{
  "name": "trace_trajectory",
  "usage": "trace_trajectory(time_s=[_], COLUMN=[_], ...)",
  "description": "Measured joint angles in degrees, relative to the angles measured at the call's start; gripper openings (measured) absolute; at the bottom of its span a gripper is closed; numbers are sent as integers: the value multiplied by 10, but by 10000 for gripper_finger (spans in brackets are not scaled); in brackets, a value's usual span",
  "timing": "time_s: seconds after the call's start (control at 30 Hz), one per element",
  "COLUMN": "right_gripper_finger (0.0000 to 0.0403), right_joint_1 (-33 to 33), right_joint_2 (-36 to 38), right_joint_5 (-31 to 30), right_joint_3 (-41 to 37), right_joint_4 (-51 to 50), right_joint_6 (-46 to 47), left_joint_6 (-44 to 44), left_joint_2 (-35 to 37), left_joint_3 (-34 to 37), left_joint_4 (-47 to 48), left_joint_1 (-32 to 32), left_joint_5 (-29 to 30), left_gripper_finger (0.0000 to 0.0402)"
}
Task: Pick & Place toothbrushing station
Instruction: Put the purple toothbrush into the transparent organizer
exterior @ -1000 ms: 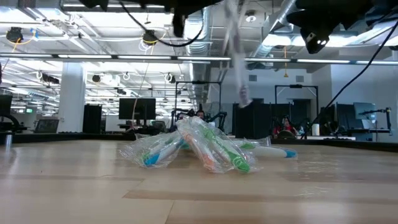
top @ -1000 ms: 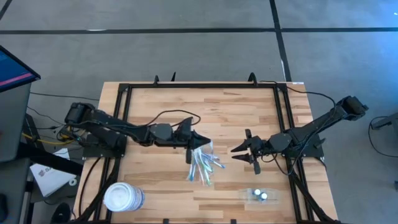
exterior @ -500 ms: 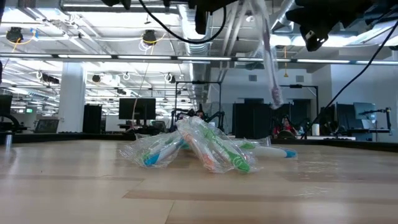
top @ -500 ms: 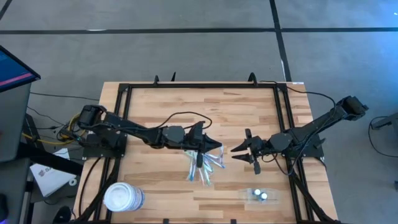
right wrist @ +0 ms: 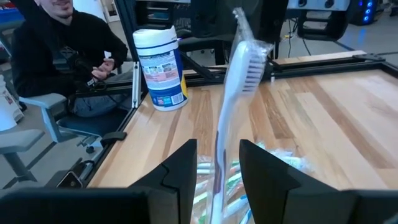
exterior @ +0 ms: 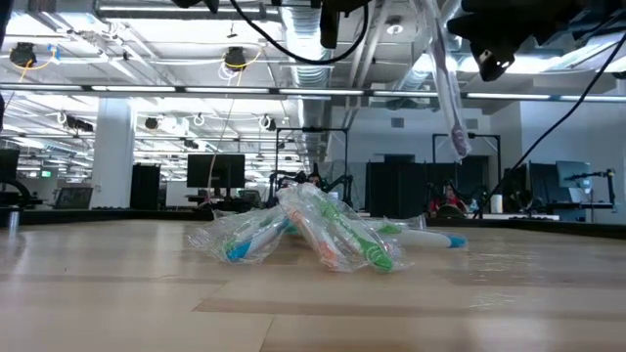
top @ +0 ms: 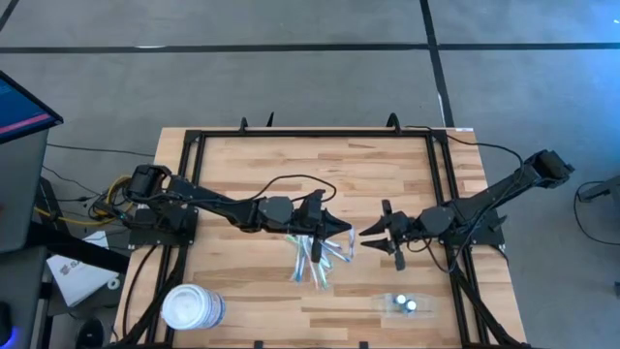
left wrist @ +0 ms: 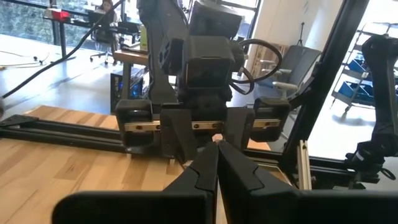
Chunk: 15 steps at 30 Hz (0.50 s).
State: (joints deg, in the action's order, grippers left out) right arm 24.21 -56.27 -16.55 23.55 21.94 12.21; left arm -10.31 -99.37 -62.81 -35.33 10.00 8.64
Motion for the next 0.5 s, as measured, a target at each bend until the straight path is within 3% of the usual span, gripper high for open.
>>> trace_trajectory(time_s=[0.5], right_gripper_finger=[111], right_joint_1=[-23], right_joint_2=[-42], right_joint_5=[1], right_joint_3=[0], right_joint_4=[43], right_joint_6=[-2], left_joint_6=[9], left_joint_2=[0], left_joint_3=[0], left_joint_4=[-11], left_joint_1=[2], left_joint_5=[3], left_gripper_finger=[0])
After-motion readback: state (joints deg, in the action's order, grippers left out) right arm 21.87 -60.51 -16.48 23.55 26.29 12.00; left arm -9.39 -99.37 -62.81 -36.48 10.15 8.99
